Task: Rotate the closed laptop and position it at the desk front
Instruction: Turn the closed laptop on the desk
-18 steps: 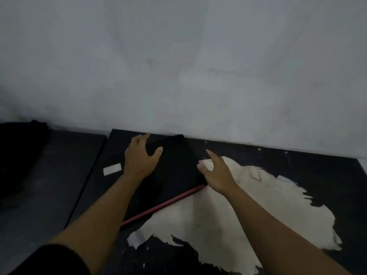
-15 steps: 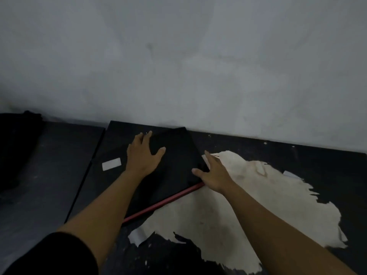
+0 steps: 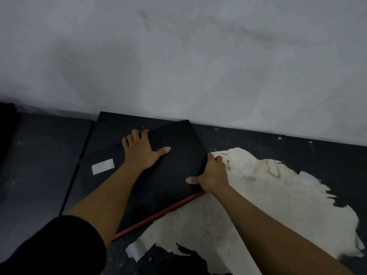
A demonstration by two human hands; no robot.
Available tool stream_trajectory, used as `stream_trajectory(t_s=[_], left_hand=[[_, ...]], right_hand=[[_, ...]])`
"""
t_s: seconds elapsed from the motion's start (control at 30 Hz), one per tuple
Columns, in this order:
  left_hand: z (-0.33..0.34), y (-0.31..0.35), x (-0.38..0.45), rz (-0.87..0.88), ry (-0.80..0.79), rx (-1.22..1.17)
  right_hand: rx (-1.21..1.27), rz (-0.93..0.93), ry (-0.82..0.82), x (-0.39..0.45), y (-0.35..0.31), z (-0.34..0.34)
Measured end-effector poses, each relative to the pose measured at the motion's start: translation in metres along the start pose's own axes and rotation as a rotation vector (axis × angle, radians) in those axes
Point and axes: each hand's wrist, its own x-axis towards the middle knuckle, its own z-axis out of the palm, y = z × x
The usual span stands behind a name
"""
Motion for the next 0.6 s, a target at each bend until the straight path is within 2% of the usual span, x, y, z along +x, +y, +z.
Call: stream_trajectory(t_s=[0.4,0.6], left_hand=[[-0.016,0.005,0.014,0.04,-0.119,0.071],[-0.007,0.0,0.001,0.137,-0.129,0.086]], right_hand=[[-0.009,0.159,-0.038,-0.003,-0.018,-0.014],[0.017,0.213,-0.03,-0.026,-0.003,0.005]])
